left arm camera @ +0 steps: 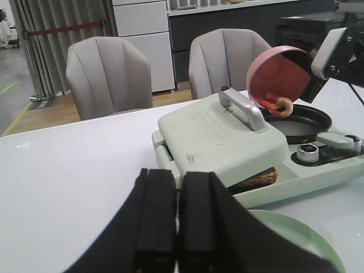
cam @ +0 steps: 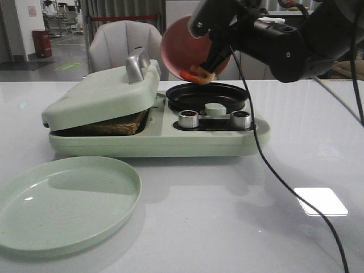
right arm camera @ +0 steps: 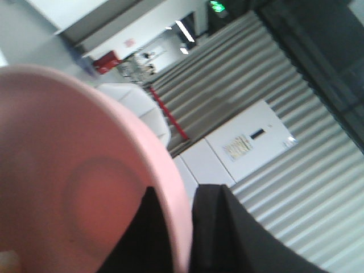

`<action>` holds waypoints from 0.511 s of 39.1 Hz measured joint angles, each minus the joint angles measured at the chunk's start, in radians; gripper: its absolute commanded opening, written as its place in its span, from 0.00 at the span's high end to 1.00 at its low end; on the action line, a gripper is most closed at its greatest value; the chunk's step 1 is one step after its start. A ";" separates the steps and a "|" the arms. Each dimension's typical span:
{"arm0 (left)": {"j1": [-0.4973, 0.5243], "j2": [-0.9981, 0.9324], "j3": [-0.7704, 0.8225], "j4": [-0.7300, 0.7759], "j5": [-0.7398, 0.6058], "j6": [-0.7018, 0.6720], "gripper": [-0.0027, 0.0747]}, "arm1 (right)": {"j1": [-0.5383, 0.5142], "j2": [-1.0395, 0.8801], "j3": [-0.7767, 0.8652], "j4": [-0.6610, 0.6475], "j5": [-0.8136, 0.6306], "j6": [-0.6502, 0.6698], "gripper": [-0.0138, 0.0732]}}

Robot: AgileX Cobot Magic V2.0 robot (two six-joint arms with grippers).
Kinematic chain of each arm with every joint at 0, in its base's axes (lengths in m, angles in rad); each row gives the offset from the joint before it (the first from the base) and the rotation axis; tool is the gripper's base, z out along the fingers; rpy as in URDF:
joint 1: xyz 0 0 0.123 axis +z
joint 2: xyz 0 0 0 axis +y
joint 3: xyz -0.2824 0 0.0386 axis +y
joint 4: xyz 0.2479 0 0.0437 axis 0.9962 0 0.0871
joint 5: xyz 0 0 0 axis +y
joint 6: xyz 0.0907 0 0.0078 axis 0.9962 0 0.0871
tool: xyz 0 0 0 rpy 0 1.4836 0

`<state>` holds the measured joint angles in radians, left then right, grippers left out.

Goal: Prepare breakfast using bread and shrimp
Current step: 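Tip the bowl further to drop the shrimp, then raise it upright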

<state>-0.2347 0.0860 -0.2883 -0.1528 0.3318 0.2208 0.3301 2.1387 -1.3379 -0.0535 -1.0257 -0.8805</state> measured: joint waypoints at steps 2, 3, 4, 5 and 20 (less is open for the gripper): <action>0.000 0.000 0.000 0.000 0.000 0.000 0.82 | 0.000 0.000 0.024 0.042 -0.043 0.000 0.68; 0.000 0.000 0.000 0.000 0.000 0.000 0.82 | 0.000 0.000 0.038 0.062 -0.062 0.000 0.68; 0.000 0.000 0.000 0.000 0.000 0.000 0.82 | 0.000 0.000 0.050 0.076 -0.075 0.000 0.68; 0.000 0.000 0.000 0.000 0.000 0.000 0.82 | 0.000 0.000 0.059 0.083 -0.081 -0.002 0.68; 0.000 0.000 0.000 0.000 0.000 0.000 0.82 | 0.000 0.000 0.079 0.195 -0.099 0.038 0.68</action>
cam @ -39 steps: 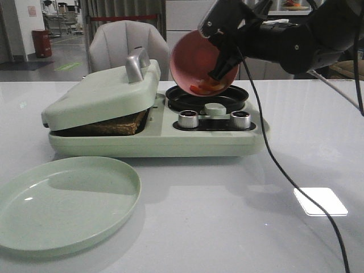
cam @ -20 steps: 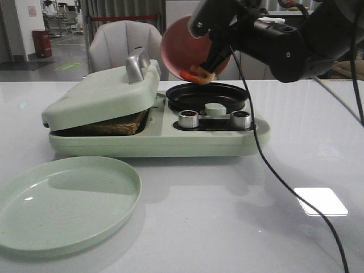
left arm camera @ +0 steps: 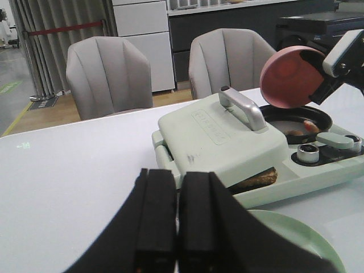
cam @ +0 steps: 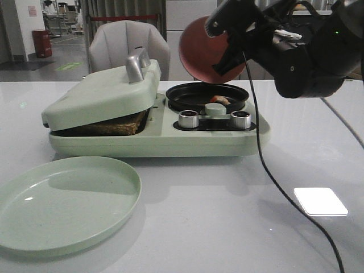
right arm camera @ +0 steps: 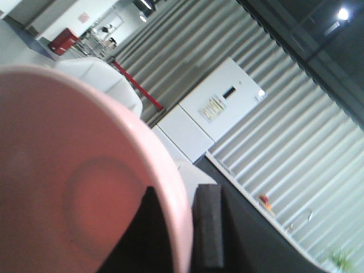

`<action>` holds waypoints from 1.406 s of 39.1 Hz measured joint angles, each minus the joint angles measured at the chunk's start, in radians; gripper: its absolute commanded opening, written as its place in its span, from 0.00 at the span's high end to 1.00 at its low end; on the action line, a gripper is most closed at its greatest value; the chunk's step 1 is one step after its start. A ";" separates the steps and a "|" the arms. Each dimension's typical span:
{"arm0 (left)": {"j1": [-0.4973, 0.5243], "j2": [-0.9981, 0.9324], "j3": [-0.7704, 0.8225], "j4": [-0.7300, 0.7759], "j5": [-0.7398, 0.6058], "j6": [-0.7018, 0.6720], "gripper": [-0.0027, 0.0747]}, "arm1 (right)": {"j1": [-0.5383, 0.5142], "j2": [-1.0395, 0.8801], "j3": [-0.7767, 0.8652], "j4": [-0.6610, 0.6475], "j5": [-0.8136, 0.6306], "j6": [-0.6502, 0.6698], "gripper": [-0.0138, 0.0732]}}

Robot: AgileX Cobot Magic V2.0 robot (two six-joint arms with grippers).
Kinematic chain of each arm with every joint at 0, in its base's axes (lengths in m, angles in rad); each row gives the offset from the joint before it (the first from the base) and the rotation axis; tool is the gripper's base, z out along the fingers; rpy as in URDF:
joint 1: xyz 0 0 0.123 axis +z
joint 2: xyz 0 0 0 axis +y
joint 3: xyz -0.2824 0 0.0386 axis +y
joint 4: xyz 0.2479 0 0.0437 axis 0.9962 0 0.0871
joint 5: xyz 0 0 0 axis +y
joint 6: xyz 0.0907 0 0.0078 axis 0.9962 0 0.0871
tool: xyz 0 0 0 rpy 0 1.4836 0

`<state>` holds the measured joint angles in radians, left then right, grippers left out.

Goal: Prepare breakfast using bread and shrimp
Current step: 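Tip the bowl further to drop the shrimp, then raise it upright, then lower the pink bowl back onto the table and open the right gripper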

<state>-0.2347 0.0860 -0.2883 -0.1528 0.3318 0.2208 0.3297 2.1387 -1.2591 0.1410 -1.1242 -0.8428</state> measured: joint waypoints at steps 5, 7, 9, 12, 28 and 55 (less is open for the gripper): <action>0.000 0.000 0.000 0.000 0.000 0.000 0.82 | 0.000 -0.016 0.000 0.105 0.000 0.182 0.68; 0.000 0.000 0.000 0.000 0.000 0.000 0.82 | 0.001 -0.041 0.000 0.168 0.013 0.271 0.68; 0.000 0.000 0.000 0.000 0.000 0.000 0.82 | 0.001 -0.075 0.000 0.223 0.048 0.353 0.68; 0.000 0.000 0.000 0.000 0.000 0.000 0.82 | -0.001 -0.138 0.000 0.283 0.141 0.434 0.68; 0.000 0.000 0.000 0.000 0.000 0.000 0.82 | -0.097 -0.565 0.000 0.351 1.031 0.490 0.68; 0.000 0.000 0.000 0.000 0.000 0.000 0.82 | -0.424 -0.496 0.000 0.330 1.805 0.492 0.68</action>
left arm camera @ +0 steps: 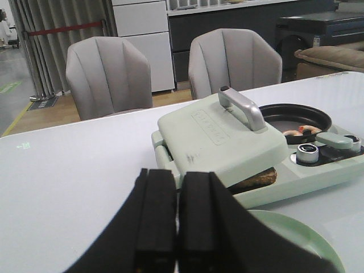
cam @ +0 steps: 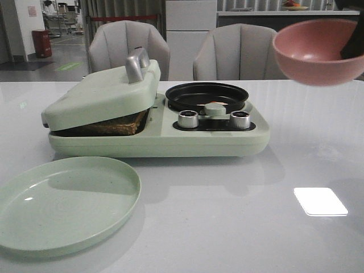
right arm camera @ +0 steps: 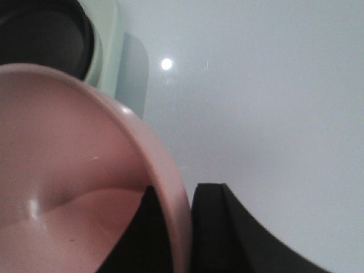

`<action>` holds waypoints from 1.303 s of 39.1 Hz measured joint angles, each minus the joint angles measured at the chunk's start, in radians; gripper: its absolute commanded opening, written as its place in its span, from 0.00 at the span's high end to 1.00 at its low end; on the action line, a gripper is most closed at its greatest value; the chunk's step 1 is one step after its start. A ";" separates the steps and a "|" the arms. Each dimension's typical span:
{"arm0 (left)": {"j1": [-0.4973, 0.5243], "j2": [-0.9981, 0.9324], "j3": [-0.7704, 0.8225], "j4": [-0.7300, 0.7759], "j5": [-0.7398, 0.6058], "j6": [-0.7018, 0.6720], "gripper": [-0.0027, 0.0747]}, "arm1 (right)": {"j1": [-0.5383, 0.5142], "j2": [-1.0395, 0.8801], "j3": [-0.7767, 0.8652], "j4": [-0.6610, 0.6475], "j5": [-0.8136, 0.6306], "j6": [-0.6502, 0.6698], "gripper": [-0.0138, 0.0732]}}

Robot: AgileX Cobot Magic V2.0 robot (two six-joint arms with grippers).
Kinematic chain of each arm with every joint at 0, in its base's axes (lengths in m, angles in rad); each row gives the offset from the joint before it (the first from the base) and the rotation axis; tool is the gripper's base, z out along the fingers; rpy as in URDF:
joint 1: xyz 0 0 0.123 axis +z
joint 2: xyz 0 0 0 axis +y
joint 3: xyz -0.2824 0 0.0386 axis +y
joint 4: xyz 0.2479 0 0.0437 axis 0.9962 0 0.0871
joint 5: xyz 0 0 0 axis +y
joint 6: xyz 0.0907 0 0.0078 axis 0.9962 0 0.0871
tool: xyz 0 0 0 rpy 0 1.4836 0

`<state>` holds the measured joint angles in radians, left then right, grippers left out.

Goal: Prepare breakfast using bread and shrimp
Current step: 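Lower the pink bowl back onto the table and open the right gripper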

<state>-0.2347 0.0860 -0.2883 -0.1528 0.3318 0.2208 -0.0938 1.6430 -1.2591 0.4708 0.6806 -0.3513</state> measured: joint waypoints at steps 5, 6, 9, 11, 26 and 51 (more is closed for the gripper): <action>0.000 0.000 0.000 0.000 0.000 0.000 0.82 | -0.001 0.090 0.000 0.000 0.055 0.000 0.68; 0.000 0.000 0.000 0.000 0.000 0.000 0.82 | -0.001 0.104 0.000 0.000 0.061 0.000 0.68; 0.000 0.000 0.000 0.000 0.000 0.000 0.82 | -0.001 0.152 0.000 0.000 0.068 0.000 0.68; 0.000 0.000 0.000 0.000 0.000 0.000 0.82 | -0.001 0.177 0.000 0.000 0.068 0.000 0.68; 0.000 0.000 0.000 0.000 0.000 0.000 0.82 | -0.008 0.233 0.000 -0.043 0.043 0.000 0.66; 0.000 0.000 0.000 0.000 0.000 0.000 0.82 | -0.008 0.212 0.000 -0.132 0.070 0.002 0.42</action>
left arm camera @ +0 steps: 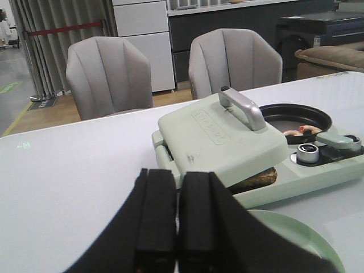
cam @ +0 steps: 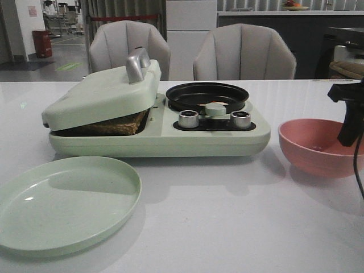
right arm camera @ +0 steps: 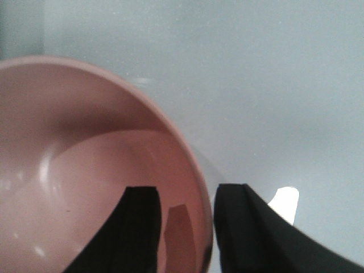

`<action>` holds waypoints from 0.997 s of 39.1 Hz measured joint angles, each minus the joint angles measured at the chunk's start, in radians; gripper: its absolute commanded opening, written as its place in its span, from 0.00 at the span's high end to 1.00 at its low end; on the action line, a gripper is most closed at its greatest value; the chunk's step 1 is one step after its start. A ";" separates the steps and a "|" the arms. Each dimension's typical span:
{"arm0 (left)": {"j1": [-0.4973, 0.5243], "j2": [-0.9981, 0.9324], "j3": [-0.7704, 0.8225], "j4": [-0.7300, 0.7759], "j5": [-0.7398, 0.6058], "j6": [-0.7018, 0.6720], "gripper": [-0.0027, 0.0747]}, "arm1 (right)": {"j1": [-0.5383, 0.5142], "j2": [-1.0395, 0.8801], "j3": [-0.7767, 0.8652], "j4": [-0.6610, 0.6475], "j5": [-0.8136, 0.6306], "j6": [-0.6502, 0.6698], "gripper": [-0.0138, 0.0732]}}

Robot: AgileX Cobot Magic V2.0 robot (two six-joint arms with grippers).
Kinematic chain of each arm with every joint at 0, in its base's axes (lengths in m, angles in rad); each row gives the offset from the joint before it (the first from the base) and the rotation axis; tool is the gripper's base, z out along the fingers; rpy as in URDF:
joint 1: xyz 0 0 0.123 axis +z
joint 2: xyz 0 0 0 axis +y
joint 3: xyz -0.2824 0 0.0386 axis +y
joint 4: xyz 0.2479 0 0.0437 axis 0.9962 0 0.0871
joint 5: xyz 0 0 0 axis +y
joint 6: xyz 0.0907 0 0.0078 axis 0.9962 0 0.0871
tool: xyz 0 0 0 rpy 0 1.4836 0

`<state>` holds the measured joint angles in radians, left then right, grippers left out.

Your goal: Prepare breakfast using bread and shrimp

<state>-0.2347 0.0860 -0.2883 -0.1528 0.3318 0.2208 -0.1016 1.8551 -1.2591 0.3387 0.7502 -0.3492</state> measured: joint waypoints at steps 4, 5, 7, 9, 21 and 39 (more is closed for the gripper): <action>0.000 0.000 0.000 0.000 0.000 0.000 0.82 | 0.000 -0.057 0.000 -0.009 -0.002 0.000 0.42; 0.000 0.000 0.000 0.000 0.000 0.000 0.82 | 0.000 -0.079 0.000 -0.016 -0.005 0.000 0.42; 0.000 0.000 0.000 0.000 0.000 0.000 0.82 | 0.000 -0.117 0.000 -0.028 -0.009 0.000 0.42; 0.000 0.000 0.000 0.000 0.000 0.000 0.82 | 0.000 -0.166 0.000 -0.041 -0.019 0.000 0.42; 0.000 0.000 0.000 0.000 0.000 0.000 0.82 | 0.000 -0.453 0.009 -0.003 -0.065 0.000 0.42; 0.000 0.000 0.000 0.000 0.000 0.000 0.82 | 0.248 -0.829 0.375 0.076 -0.461 -0.002 0.42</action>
<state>-0.2347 0.0860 -0.2883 -0.1528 0.3318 0.2208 0.1466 1.0257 -0.8843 0.4151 0.2896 -0.3511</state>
